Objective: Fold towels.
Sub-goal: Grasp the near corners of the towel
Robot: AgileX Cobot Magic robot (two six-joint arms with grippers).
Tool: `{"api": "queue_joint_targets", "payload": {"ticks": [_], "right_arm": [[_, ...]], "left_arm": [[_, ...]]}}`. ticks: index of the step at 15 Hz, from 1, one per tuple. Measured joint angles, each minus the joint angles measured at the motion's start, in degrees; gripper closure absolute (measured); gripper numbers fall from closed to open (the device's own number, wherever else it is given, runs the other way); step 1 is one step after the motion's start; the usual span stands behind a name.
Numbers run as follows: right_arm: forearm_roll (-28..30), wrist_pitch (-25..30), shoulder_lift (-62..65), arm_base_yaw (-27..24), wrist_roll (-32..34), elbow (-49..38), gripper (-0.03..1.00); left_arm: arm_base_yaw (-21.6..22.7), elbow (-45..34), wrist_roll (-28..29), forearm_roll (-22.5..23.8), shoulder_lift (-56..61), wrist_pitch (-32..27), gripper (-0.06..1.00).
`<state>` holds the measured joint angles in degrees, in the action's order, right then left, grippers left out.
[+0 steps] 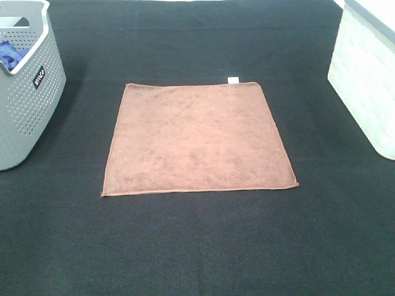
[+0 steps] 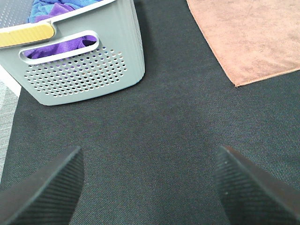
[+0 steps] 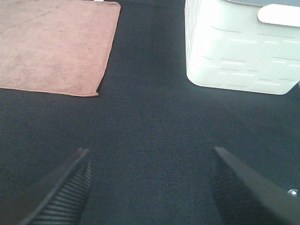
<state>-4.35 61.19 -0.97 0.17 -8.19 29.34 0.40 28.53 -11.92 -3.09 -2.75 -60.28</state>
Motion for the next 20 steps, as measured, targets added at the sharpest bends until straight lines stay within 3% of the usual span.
{"api": "queue_joint_targets", "payload": {"ticks": [20], "right_arm": [[0.0,0.0,0.0,0.0,0.0,0.0,0.29]], "left_arm": [[0.0,0.0,0.0,0.0,0.0,0.0,0.21]]}}
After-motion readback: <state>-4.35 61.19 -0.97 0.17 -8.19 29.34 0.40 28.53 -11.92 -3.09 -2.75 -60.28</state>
